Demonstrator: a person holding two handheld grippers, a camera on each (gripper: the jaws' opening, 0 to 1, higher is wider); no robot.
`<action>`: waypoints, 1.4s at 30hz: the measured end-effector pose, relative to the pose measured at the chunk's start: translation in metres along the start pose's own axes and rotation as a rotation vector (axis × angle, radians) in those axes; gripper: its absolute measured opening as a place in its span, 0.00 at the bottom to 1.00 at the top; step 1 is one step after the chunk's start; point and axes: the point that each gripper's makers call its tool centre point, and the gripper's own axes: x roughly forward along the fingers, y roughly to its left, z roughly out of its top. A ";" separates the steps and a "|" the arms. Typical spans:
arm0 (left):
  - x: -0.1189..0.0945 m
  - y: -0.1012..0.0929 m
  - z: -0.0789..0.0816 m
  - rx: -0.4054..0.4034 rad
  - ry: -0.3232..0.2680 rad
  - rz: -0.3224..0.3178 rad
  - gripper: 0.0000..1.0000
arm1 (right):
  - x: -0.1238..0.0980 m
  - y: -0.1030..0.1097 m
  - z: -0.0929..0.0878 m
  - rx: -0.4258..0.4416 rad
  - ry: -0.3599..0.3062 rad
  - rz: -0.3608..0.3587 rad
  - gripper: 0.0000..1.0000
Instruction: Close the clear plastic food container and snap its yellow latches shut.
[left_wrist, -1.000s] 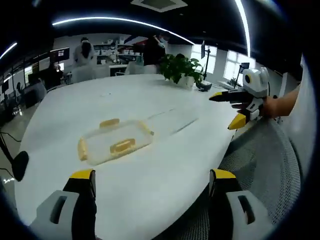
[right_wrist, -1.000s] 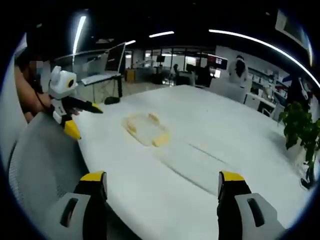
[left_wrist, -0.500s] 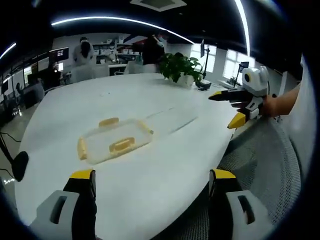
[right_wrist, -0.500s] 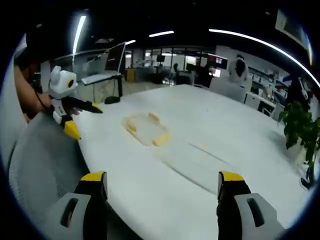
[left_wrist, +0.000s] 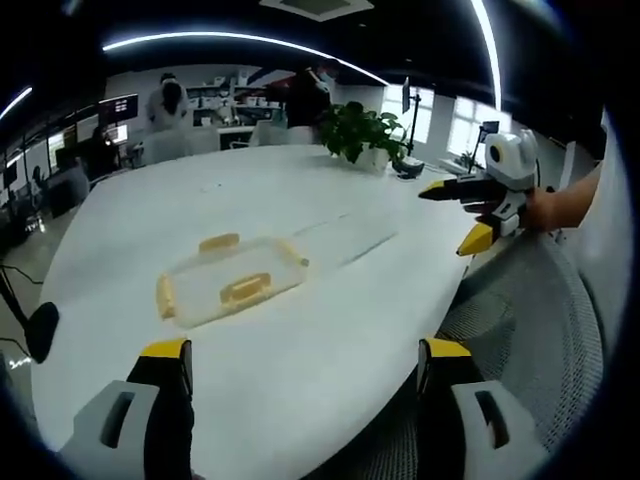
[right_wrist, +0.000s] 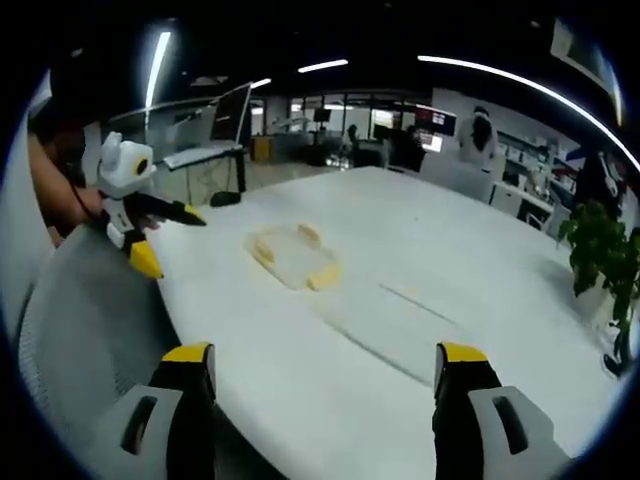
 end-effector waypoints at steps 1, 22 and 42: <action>0.000 0.000 0.000 0.000 -0.001 0.000 0.94 | 0.000 0.000 0.000 0.001 0.001 0.000 0.91; 0.000 -0.001 0.000 -0.003 0.003 -0.006 0.93 | 0.001 0.000 -0.002 0.009 0.009 0.004 0.89; 0.000 0.002 0.000 -0.013 -0.004 0.000 0.91 | 0.002 0.003 -0.003 0.000 0.023 0.013 0.88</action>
